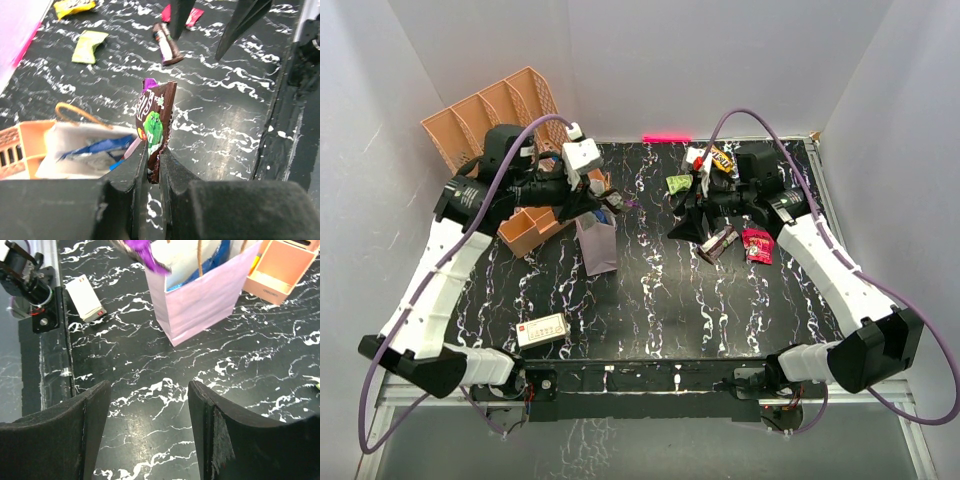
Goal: Place the snacks into the paper bag
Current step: Place the snack in the paper bag, then pick up the snack from the center of the board.
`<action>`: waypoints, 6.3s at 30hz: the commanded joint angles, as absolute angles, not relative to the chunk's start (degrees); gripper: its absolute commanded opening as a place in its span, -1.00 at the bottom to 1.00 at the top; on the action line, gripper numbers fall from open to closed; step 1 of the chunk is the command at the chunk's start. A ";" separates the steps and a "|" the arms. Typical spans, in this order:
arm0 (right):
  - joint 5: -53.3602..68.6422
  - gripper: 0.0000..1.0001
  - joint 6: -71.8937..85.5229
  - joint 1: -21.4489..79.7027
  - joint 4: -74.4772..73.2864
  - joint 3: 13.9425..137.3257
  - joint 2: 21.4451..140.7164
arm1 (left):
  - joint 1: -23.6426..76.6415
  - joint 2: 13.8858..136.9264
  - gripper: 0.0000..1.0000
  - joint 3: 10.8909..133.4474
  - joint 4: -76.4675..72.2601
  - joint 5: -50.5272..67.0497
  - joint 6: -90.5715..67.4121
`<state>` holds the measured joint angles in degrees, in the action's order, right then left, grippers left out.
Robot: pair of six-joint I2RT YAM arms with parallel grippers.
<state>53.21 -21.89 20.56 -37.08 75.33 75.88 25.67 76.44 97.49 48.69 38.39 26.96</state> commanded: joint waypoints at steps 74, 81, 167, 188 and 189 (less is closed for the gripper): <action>44.12 0.35 -22.54 17.78 -33.51 73.46 73.21 | 20.93 78.80 -0.72 82.61 29.90 10.13 -31.16; 44.04 0.35 -22.50 17.76 -33.49 73.52 73.50 | 20.94 78.65 -0.52 81.46 29.04 12.88 -30.26; -1.97 -0.84 -24.05 9.05 -31.31 64.89 77.04 | 16.81 72.99 0.76 91.67 33.45 36.87 3.85; 58.81 -0.84 -26.67 13.06 -39.74 82.95 70.69 | 17.79 77.31 0.53 94.15 42.82 58.78 32.70; 60.15 -0.84 -26.42 13.76 -40.15 83.85 71.07 | 18.33 77.72 0.53 94.32 42.94 59.26 33.43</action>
<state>47.68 -28.29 11.94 -41.52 79.55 71.72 17.19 77.06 91.81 38.85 53.12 23.31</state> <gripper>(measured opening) 0.087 0.772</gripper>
